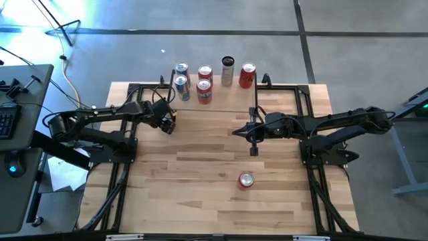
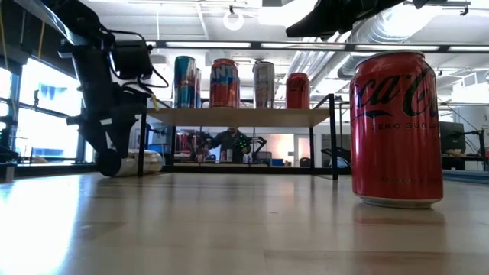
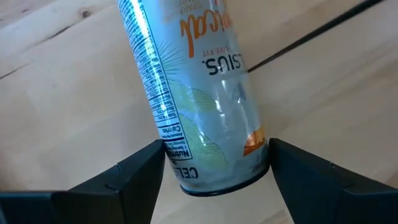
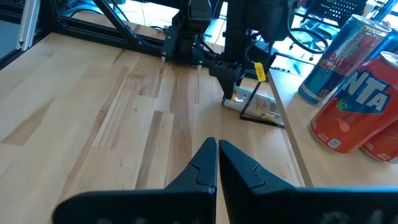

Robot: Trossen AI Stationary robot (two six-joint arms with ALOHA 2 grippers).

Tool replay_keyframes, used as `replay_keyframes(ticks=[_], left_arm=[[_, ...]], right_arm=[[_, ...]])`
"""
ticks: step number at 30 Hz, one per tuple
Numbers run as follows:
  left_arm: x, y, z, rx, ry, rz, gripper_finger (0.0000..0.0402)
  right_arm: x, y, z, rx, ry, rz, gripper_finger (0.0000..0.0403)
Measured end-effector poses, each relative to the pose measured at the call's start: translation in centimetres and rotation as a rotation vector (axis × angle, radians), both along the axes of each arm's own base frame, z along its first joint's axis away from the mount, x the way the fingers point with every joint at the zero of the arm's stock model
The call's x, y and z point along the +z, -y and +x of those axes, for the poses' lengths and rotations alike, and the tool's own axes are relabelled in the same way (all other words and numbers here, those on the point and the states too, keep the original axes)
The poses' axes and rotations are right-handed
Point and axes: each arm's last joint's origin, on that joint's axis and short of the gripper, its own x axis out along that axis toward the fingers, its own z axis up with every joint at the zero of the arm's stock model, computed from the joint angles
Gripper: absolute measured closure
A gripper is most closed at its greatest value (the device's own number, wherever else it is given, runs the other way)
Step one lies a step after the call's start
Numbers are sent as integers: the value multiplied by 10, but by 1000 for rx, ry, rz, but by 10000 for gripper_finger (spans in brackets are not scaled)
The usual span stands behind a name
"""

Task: Place canned beverage on shelf
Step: Put the white and yellow soda can on the shelf aligned with the other white and yellow soda can

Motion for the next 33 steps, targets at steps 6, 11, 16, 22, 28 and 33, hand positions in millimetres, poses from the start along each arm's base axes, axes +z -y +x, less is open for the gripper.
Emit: replay_keyframes(ticks=[6,11,16,22,28,33], left_arm=[[-5,1,-1,-13,5,11,132],[-6,2,-3,-37,-23,11,157],[-5,7,-11,-51,-72,-42,187],[9,20,-18,-37,-59,-116,196],[26,38,-25,-41,-49,-217,199],[44,52,-28,-128,-67,-233,201]], right_arm=[[0,0,0,0,0,0,403],[0,0,0,0,0,1,403],[0,0,0,-1,0,3,403],[0,0,0,-1,0,3,403],[1,0,0,-1,7,3,403],[1,0,0,-1,8,4,403]])
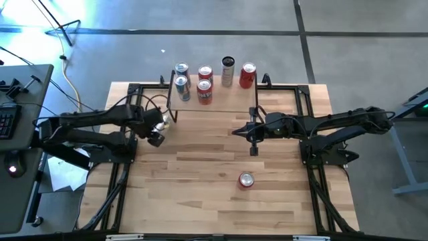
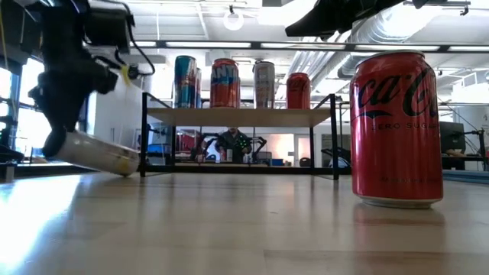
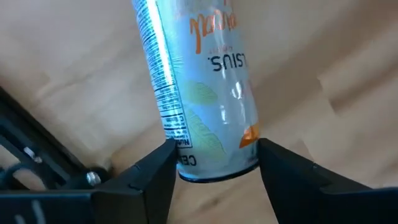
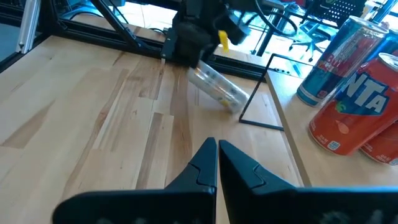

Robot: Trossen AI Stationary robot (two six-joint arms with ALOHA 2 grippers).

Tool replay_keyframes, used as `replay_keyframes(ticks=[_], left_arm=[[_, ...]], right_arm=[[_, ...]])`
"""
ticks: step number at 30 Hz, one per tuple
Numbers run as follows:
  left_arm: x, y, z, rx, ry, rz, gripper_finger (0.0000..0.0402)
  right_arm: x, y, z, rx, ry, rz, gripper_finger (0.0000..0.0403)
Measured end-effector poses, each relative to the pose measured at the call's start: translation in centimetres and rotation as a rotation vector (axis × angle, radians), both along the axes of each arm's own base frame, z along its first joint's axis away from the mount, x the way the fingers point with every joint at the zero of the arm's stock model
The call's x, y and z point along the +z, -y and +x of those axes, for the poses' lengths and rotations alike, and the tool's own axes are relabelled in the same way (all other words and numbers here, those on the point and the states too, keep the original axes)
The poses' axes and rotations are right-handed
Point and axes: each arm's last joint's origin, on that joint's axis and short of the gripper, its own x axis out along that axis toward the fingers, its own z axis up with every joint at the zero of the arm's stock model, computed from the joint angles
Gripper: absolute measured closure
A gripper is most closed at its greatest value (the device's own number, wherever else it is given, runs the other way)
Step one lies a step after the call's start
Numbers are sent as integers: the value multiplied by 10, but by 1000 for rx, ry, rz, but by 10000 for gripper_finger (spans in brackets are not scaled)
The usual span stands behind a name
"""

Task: Place canned beverage on shelf
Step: Put the white and yellow soda can on the shelf aligned with the other white and yellow soda can

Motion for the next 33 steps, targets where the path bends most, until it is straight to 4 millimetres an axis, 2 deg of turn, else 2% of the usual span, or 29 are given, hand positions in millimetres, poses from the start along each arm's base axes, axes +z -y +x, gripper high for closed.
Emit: replay_keyframes(ticks=[6,11,14,17,21,27,33], left_arm=[[32,18,3,-150,31,2,218],[61,28,10,-218,121,54,262],[70,31,14,-245,169,93,295],[70,35,14,-267,161,123,333],[61,46,12,-282,126,140,390],[48,71,8,-328,110,207,399],[51,104,3,-419,236,276,401]], right_arm=[[0,0,0,-2,0,6,403],[0,0,0,-2,0,7,403],[0,0,0,-3,0,10,403],[-1,-1,1,13,-6,31,403],[-8,-3,4,21,-37,29,403],[-30,-8,21,28,-108,31,403],[-61,-11,44,30,-154,47,403]])
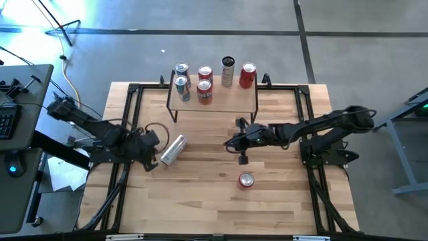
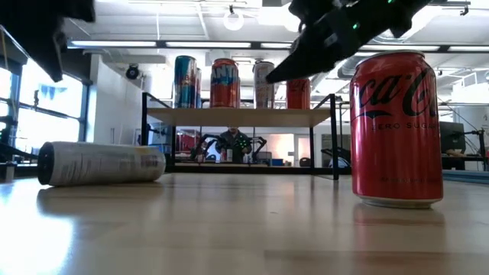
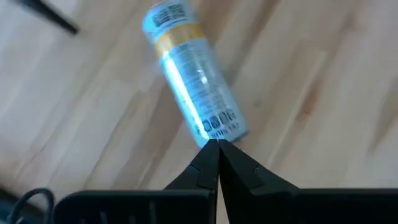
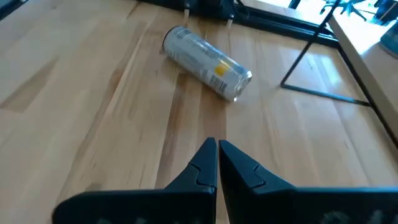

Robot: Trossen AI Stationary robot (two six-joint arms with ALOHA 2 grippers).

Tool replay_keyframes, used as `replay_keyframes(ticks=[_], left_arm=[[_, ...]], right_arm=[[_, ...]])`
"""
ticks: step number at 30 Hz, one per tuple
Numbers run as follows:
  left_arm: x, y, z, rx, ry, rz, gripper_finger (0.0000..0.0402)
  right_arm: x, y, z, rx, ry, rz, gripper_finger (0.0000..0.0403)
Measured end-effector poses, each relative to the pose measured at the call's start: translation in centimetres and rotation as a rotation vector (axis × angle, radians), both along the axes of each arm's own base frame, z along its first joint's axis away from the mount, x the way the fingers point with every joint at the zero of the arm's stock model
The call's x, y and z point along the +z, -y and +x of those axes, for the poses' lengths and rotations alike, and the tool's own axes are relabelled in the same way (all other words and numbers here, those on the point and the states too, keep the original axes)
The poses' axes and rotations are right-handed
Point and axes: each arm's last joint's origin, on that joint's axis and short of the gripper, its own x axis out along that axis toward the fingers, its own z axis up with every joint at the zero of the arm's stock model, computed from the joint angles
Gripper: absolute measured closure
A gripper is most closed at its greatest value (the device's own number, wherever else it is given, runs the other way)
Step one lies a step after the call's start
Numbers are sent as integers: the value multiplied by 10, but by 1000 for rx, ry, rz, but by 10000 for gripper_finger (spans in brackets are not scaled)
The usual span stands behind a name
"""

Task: Place canned beverage on shelf
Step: Put the white and yellow soda can on the shelf aligned with the other white and yellow soda can

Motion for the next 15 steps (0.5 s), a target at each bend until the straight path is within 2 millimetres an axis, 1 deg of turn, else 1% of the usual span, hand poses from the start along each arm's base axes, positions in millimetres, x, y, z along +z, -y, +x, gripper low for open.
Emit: replay_keyframes(ticks=[5,9,11,15], left_arm=[[1,29,-10,-81,101,15,401],[-5,49,-17,-110,136,50,401],[-16,57,-19,-119,123,64,401],[-49,69,-15,-125,81,87,401]], right_arm=[[-18,-1,15,-9,14,19,403],[-29,-2,23,-22,22,52,403],[-32,-2,27,-19,11,76,403],[-33,-6,45,12,-1,85,403]])
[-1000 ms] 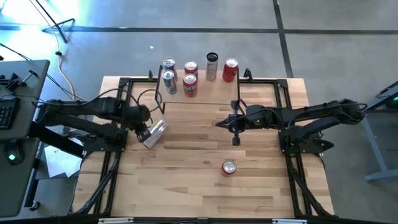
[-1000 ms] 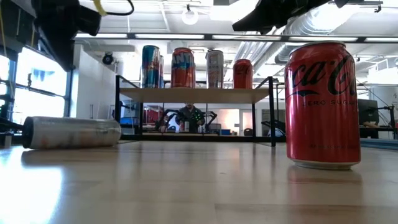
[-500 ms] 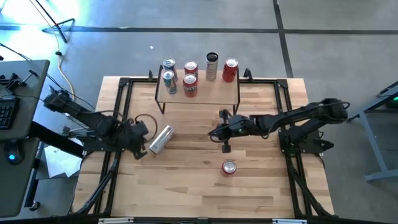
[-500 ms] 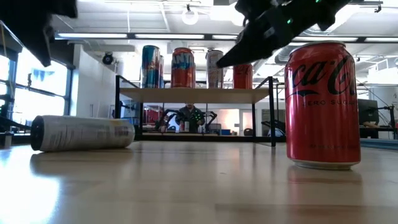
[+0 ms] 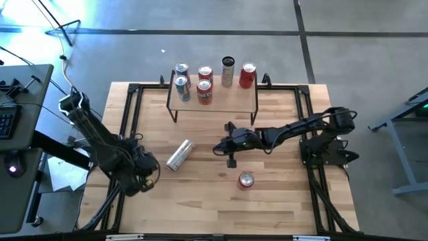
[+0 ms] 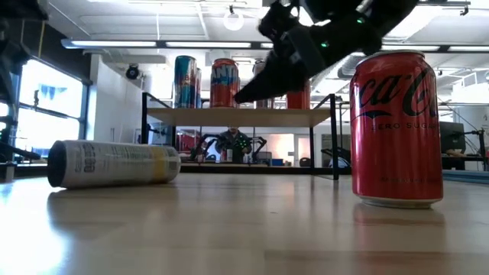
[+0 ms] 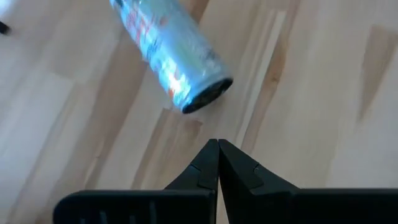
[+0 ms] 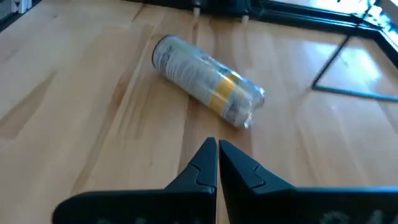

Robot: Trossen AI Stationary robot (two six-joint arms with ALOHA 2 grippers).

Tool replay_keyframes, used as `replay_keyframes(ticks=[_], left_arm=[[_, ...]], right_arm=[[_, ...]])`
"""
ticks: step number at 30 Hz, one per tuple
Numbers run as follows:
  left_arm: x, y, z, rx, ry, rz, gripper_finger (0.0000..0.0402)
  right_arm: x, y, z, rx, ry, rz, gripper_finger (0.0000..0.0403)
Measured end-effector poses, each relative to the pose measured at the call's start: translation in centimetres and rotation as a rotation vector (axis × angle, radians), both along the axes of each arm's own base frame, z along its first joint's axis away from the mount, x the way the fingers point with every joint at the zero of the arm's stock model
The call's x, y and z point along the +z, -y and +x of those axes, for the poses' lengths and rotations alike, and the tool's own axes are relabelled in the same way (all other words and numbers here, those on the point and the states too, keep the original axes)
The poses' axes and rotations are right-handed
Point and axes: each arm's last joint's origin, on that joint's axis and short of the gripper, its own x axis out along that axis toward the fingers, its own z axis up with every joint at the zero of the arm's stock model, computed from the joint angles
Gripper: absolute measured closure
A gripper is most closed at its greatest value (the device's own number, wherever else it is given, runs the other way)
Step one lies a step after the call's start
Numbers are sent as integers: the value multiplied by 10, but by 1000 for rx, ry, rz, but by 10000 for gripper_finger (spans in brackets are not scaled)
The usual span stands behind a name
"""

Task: Place canned beverage on shelf
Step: Put the white and yellow soda can on the shelf aligned with the other white and yellow soda can

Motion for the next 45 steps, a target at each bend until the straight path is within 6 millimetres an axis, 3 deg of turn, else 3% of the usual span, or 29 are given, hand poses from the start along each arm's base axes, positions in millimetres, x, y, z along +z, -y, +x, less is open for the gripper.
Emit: replay_keyframes(ticks=[4,9,15,21,29,38,45], left_arm=[[-19,8,5,-24,-7,16,401],[-23,10,5,7,-10,21,401],[-33,15,7,13,29,16,401],[-53,15,8,-22,90,-23,401],[-61,11,7,-36,96,-1,401],[-61,7,12,-57,95,37,401],[-61,6,14,-63,81,33,401]], right_arm=[[0,-5,18,25,-63,-33,402],[5,-17,37,72,-113,-78,379],[15,-38,59,154,-98,-138,301],[13,-43,78,164,-134,-146,217],[10,-51,102,154,-224,-121,154],[8,-74,131,280,-369,-234,120],[-13,-83,159,351,-470,-308,118]])
